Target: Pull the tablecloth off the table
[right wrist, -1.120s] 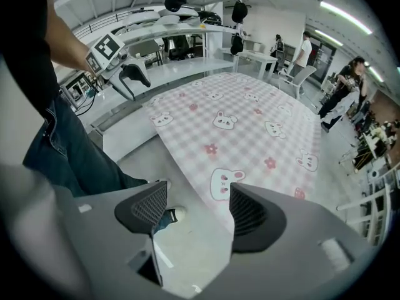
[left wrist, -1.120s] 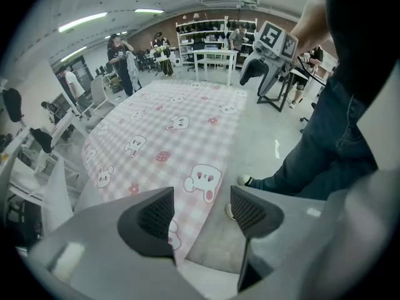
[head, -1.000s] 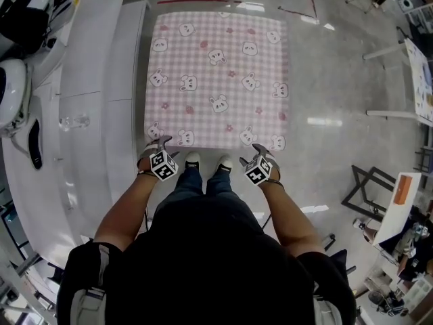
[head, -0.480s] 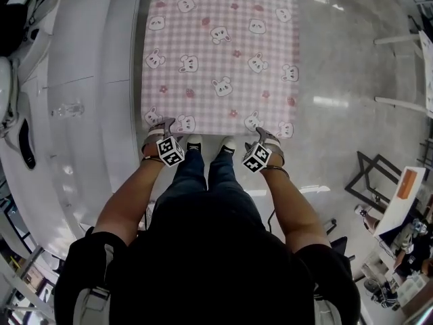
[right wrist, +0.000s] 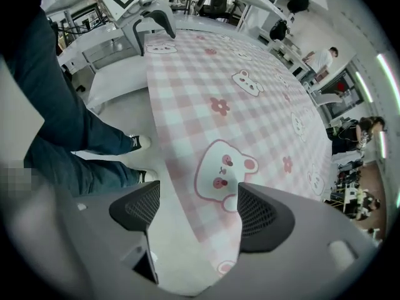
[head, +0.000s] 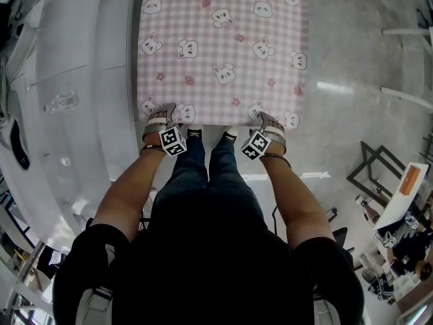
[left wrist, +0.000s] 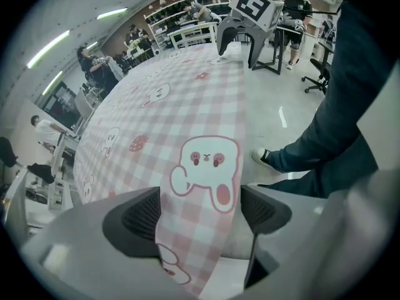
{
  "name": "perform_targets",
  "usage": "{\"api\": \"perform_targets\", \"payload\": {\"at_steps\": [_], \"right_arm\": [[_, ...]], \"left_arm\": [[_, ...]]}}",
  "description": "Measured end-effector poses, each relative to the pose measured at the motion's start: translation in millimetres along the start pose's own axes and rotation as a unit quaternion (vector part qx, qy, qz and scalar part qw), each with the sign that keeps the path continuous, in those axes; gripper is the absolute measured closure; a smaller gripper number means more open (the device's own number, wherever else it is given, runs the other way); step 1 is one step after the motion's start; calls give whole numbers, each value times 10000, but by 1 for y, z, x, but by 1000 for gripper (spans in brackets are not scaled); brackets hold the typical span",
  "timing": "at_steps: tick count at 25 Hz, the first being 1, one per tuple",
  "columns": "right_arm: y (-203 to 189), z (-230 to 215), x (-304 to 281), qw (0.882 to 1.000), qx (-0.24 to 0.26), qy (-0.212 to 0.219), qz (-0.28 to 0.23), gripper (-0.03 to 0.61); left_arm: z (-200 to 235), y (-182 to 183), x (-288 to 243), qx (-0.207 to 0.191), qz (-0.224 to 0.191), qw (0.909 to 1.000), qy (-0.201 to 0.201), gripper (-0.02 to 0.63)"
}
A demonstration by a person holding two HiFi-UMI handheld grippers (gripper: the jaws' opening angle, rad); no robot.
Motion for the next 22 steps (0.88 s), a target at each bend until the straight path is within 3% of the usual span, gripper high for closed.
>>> {"api": "perform_targets", "payload": {"at_steps": [11,19,22], "right_arm": [[0,-2,-5,9988,175,-452,120,224],[1,-5,-5,9987,269,-430,96,243],[2,-7,0,9989,336,-330,18,279]], "left_arm": [[3,12,-6,-51,-85,9999,-98,231],[6,12,0,34,-209,9994,-279,289],[8,12,3,76,-248,9990,-353,322]]}}
Point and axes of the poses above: the fingertips, and each gripper's own axes: x backward along the fingers, z to its left, y out of its top, the point moved 10 cm from there along x, backward along the fingers, and after that the axes turned 2 degrees about -x, right-handed, at the moved point
